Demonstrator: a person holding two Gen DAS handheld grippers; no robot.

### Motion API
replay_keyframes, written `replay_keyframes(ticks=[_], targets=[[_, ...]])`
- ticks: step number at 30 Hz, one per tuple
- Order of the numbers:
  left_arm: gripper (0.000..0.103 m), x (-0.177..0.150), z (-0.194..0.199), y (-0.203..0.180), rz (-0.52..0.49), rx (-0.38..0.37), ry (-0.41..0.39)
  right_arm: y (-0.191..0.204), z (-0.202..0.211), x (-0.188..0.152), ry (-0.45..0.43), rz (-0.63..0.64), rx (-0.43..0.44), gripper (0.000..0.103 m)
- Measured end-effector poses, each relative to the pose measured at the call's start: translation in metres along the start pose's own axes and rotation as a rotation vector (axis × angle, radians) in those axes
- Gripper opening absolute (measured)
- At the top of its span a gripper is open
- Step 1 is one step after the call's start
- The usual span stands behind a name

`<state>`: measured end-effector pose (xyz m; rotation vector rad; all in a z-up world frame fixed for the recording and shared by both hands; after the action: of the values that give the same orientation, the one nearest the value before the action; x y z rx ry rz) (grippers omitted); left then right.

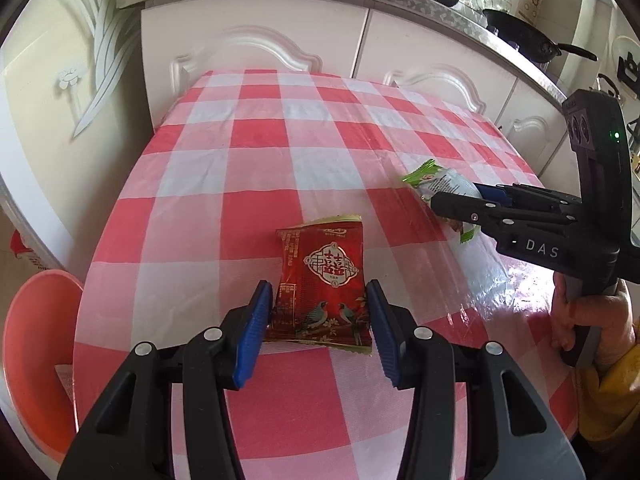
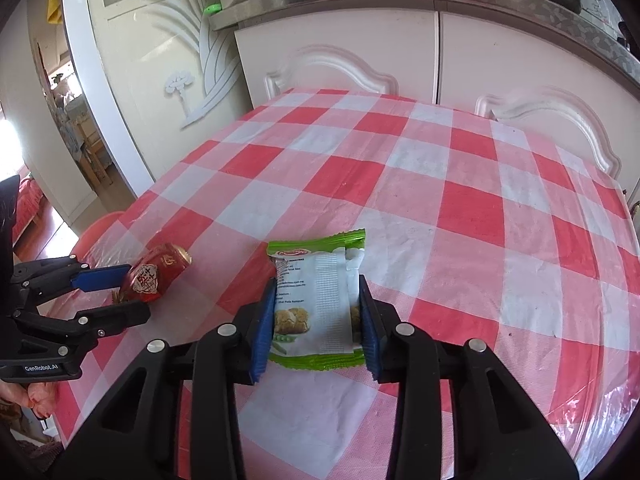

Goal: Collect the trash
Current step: 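Hold the red wrapper and green packet above the table with both grippers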

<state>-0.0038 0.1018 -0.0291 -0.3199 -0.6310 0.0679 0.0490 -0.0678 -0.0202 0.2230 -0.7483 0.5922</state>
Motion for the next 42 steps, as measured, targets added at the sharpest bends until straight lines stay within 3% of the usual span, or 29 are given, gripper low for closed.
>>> replay_keyframes(ticks=[15,25,34,38,42], targets=[[0.049,-0.006,0.027,0.038,0.090,-0.015,-0.053,0.011,0.009,0.012,-0.060,-0.071,0.046,0.039],[0.048,-0.010,0.048,0.062,0.151,-0.042,-0.078,0.020,0.011,0.008,-0.044,-0.129,0.094,0.039],[0.050,-0.021,0.041,0.060,0.126,-0.033,-0.056,0.043,0.016,0.006,-0.018,-0.084,0.087,0.039],[0.060,-0.016,0.033,0.055,0.102,0.002,-0.063,0.046,0.018,0.004,-0.010,-0.079,0.081,0.039],[0.061,-0.015,0.026,0.048,0.075,0.018,-0.046,0.048,0.020,0.004,-0.007,-0.076,0.073,0.039]])
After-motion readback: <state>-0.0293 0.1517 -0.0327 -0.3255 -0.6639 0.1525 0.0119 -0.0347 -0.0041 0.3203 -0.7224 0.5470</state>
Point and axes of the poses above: each gripper's, at about its wrist camera, not at the fingertips, and z roughly against the way its jaws point, y to its left, x to its top, the point moved 5 cm from there along -z, roughly the way its jaws point, and after that the axes turned 15 degrees about z, right-handed, at the moved point
